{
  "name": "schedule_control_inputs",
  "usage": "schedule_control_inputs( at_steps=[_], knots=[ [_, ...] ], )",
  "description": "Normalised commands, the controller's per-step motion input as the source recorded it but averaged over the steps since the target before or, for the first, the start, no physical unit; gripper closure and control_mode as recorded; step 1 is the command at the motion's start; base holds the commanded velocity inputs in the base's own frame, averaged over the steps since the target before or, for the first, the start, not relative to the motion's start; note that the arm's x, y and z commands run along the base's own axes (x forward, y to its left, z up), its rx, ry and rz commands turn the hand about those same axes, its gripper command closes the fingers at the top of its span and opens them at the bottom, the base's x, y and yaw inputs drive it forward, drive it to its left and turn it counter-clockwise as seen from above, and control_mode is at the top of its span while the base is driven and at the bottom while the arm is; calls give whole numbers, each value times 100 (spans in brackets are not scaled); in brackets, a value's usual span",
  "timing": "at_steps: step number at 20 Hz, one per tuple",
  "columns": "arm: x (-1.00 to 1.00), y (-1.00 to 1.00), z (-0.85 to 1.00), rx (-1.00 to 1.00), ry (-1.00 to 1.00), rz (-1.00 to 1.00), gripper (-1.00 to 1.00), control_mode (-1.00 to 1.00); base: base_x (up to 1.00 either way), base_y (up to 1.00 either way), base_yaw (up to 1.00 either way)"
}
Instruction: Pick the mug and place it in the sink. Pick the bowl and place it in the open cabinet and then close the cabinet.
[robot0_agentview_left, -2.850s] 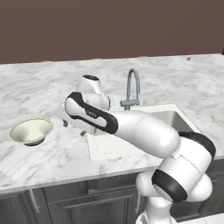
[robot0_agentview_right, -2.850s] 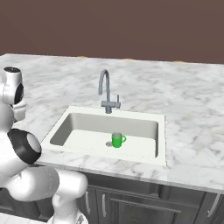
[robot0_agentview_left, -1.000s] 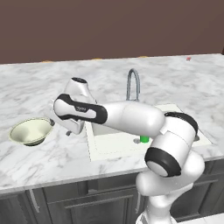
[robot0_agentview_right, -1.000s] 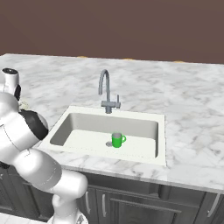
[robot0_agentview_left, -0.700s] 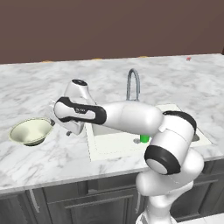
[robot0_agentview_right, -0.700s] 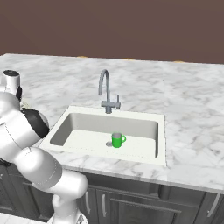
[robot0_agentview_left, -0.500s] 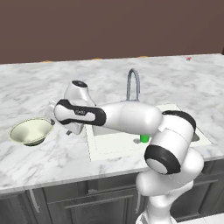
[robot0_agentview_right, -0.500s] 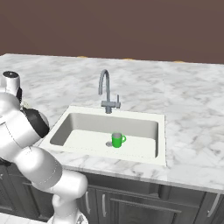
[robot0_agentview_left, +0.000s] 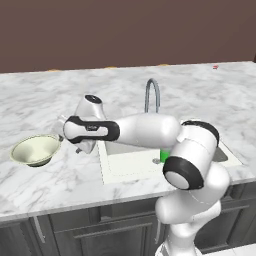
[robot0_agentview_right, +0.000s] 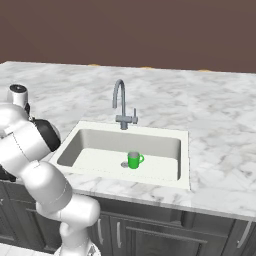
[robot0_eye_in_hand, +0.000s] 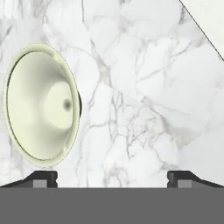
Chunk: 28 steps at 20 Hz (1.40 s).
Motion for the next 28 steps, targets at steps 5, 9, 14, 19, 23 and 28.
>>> schedule_control_inputs(
  at_steps=[5, 9, 14, 19, 23, 28],
  knots=[
    [27, 5, -11, 5, 0, 0, -100, -100, 0, 0, 0],
    [17, 18, -15, 3, 0, 0, -100, -100, 0, 0, 0],
    [6, 28, -18, 1, 0, 0, -100, -100, 0, 0, 0],
    [10, 22, -16, 1, 0, 0, -100, -100, 0, 0, 0],
    [11, 0, -8, 0, 0, 0, -100, -100, 0, 0, 0],
    [14, 0, 0, 0, 0, 0, -100, -100, 0, 0, 0]
  ],
)
